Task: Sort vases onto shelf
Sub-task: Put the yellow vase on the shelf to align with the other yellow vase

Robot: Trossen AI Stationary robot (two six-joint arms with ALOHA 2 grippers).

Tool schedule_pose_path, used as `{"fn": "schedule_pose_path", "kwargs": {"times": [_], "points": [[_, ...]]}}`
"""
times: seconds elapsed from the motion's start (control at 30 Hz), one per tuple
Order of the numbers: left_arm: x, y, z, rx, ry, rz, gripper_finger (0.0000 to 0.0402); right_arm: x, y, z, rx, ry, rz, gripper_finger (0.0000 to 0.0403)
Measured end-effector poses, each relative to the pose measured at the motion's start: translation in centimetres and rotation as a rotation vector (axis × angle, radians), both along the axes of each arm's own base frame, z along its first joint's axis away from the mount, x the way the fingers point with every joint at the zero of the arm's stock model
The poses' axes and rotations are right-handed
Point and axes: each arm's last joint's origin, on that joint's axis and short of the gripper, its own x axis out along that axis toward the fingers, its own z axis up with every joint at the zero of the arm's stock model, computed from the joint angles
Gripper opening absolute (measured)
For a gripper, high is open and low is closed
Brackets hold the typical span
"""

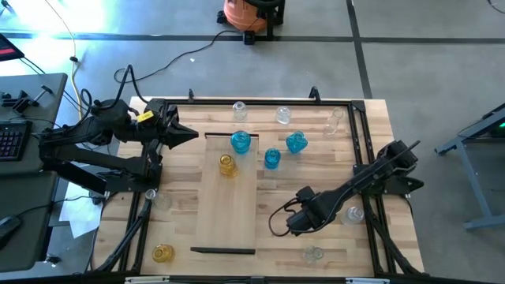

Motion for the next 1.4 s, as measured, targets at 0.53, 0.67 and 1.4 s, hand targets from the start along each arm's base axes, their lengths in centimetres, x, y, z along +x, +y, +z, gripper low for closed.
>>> {"fn": "schedule_pose_path", "kwargs": {"times": [0.53,0.67,1.4], "points": [[0.0,0.0,0.0,0.006,0.0,0.001,0.0001,0.8,-0.3,1.3,0.045,0.022,0.074,0.0026],[0.0,0.0,0.0,0.009,0.0,0.001,0.0001,1.5,-1.1,3.1,0.043,0.015,0.11,0.0026],[0.0,0.0,0.0,0.008,0.002,0.008,0.0001,5.3,-9.1,17.7,-0.012,-0.334,0.375,0.0026]]}}
